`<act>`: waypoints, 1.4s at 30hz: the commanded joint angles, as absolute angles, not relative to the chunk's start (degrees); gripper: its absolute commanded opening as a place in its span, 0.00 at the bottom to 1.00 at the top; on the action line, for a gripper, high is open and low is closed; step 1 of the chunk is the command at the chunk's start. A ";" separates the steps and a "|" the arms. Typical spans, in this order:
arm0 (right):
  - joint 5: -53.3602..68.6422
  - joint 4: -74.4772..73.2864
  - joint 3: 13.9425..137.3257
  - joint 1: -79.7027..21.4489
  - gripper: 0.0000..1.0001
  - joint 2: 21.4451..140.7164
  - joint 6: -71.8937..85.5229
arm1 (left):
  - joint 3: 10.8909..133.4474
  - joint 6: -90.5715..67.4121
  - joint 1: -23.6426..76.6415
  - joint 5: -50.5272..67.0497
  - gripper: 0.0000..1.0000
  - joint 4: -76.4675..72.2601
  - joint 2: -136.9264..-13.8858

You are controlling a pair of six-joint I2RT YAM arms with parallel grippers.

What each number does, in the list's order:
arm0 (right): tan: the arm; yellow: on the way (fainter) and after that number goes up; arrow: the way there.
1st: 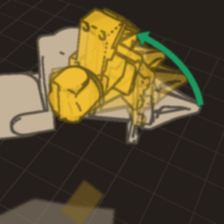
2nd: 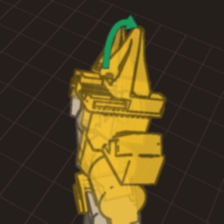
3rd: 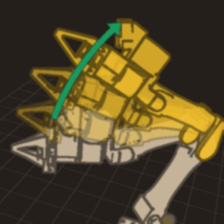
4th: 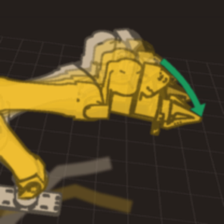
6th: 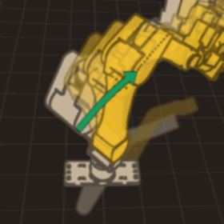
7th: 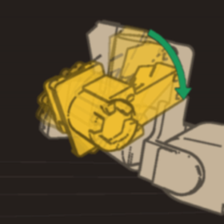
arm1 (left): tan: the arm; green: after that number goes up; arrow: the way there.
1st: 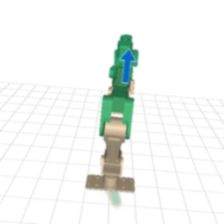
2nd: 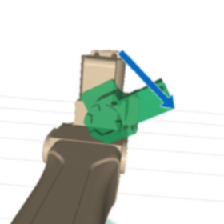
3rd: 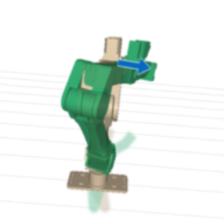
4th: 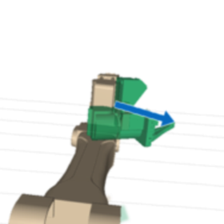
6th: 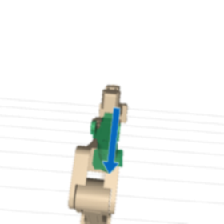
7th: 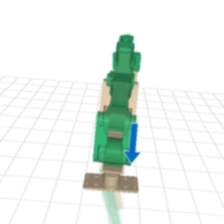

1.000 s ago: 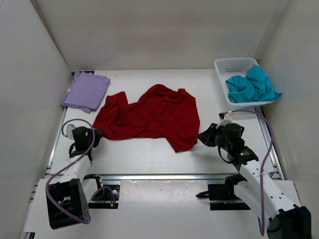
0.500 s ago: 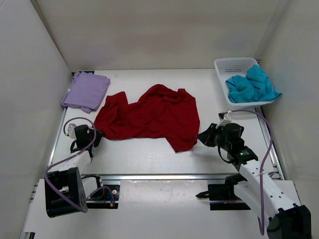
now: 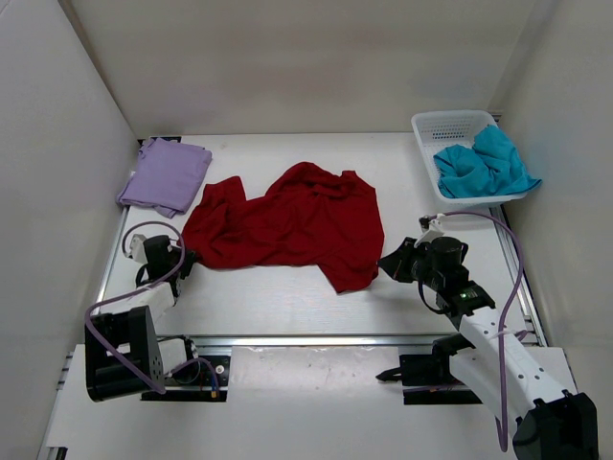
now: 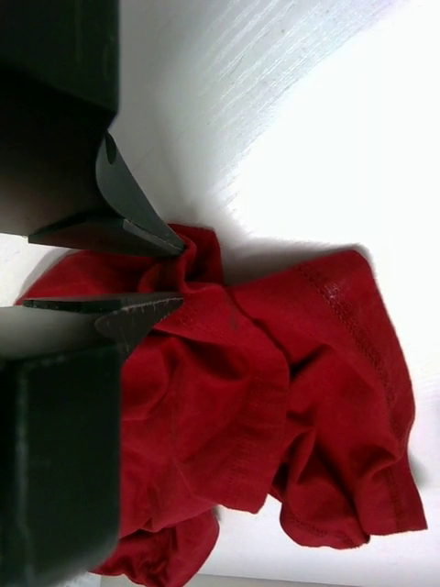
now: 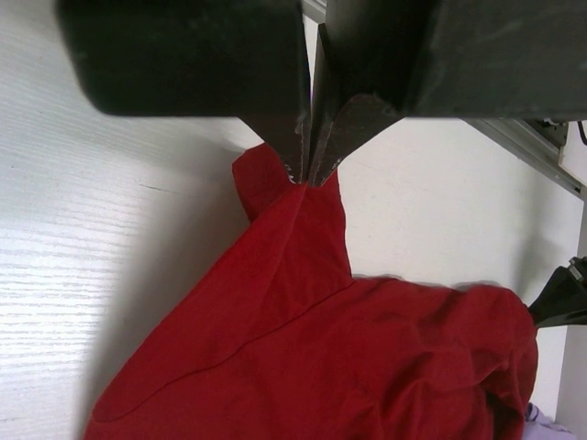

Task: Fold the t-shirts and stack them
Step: Flatten out the tshirt

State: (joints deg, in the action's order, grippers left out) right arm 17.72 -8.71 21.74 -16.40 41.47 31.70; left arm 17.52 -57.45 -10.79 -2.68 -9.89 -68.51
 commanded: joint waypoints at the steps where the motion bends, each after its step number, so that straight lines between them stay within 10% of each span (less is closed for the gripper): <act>1: 18.63 -5.71 21.80 -16.52 0.00 41.13 31.46 | 18.73 -56.86 -12.12 -4.13 0.29 -11.07 -68.64; 10: 18.64 -5.97 21.88 -16.08 0.00 40.78 31.47 | 21.09 -55.28 -11.52 -3.61 0.00 -10.81 -69.43; 16: 19.68 -8.08 26.44 -14.68 0.00 41.22 31.56 | 27.94 -51.78 -7.21 -1.42 0.00 -6.42 -61.45; 34: -14.82 -40.51 126.23 -20.54 0.00 72.38 7.22 | 95.00 -52.37 -19.76 31.02 0.00 15.31 -73.04; 38: -41.26 -27.30 134.74 -47.22 0.00 77.43 -13.75 | 97.29 -52.74 -21.89 31.04 0.00 17.13 -73.65; 42: -41.74 -14.43 133.26 -46.15 0.00 79.80 -23.27 | 98.62 -49.23 -19.87 25.59 0.00 19.77 -74.26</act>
